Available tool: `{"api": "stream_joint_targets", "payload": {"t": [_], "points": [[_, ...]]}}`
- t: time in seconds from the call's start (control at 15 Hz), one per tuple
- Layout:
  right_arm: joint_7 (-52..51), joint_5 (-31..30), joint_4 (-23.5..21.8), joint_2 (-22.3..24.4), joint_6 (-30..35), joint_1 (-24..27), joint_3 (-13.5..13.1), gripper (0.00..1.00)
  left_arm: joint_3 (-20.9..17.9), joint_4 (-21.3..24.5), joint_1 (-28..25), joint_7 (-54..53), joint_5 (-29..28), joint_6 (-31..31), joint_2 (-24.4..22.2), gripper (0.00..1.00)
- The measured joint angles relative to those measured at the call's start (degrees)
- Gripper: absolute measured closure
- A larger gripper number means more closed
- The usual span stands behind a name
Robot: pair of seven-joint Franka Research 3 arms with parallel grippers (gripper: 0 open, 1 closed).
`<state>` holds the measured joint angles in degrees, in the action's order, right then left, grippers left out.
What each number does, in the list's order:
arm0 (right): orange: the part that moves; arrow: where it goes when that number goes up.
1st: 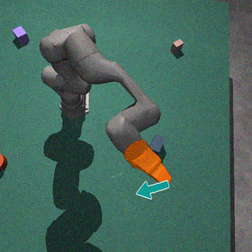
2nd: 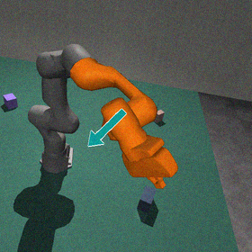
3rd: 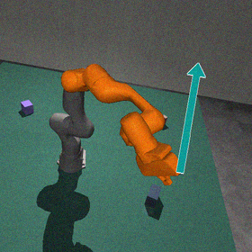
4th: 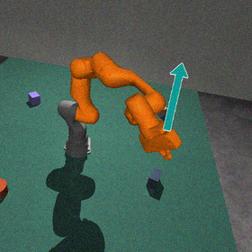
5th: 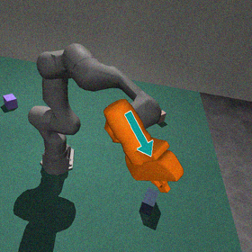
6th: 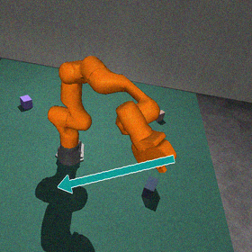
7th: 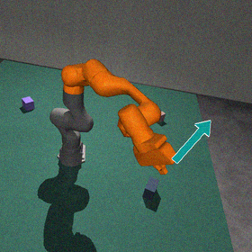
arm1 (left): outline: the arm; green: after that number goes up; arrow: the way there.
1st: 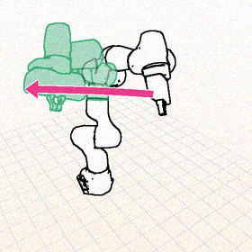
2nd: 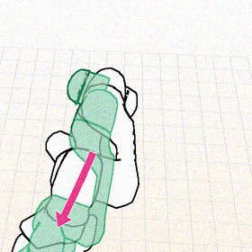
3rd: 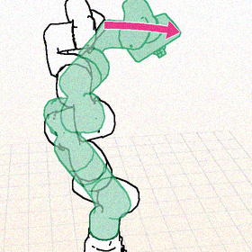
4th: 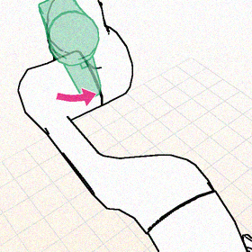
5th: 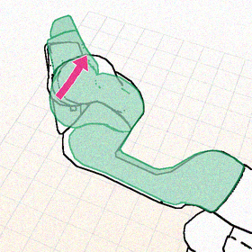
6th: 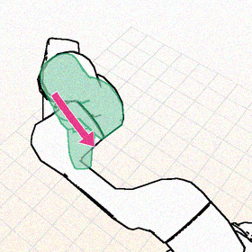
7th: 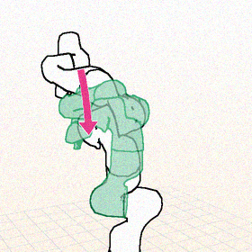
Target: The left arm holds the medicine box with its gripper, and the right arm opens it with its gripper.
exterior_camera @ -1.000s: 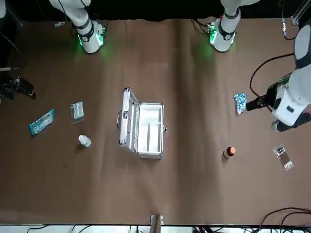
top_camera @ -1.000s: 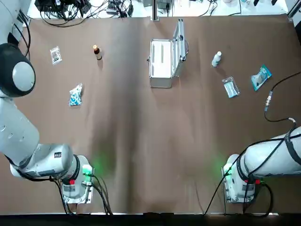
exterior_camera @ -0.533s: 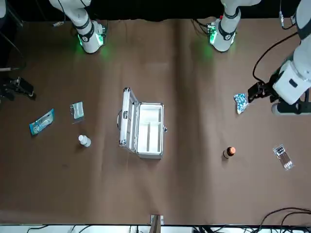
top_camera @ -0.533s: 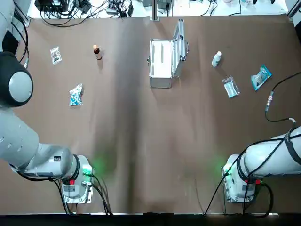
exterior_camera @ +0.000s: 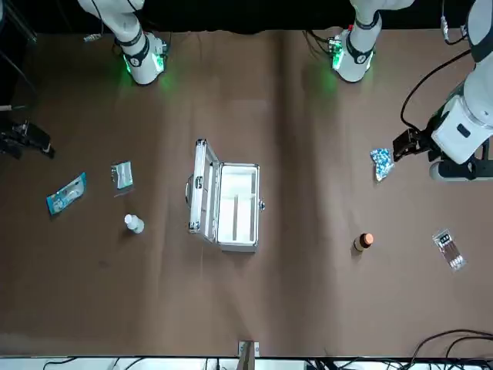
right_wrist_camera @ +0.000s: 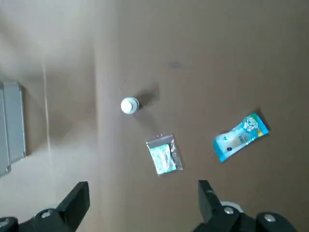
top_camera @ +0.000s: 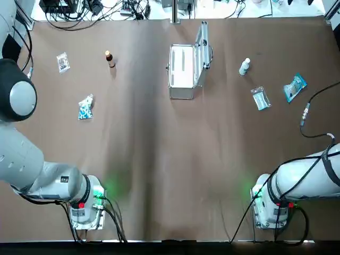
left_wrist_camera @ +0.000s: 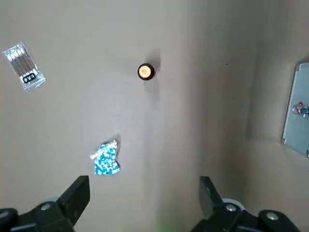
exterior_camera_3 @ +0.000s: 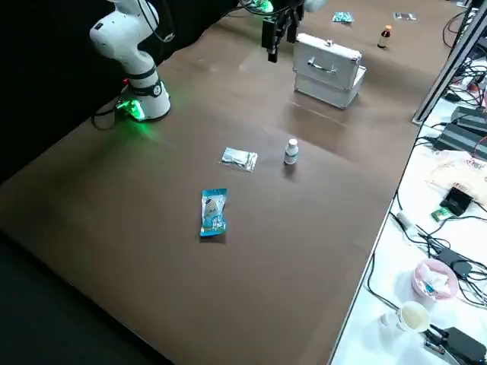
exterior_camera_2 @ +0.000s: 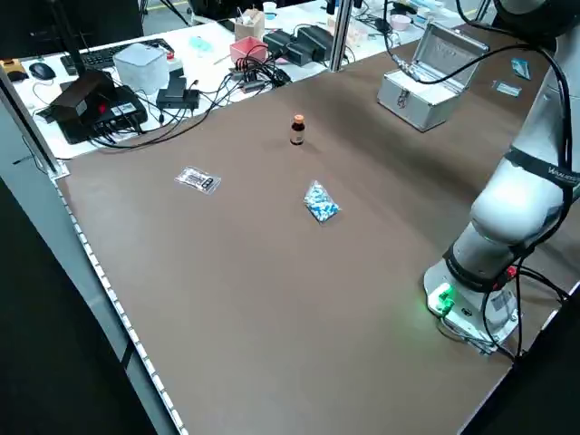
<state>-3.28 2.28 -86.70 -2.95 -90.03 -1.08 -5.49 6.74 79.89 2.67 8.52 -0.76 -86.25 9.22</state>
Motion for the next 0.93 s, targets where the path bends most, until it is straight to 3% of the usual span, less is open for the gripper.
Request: {"api": "stream_joint_targets", "payload": {"t": [0.93], "points": [[-3.1,0.4,0.0,1.6,2.6,1.1,-0.1,0.01,-0.9,-0.3,-0.6,-0.2,-0.2,-0.8,-0.1,0.0]]}}
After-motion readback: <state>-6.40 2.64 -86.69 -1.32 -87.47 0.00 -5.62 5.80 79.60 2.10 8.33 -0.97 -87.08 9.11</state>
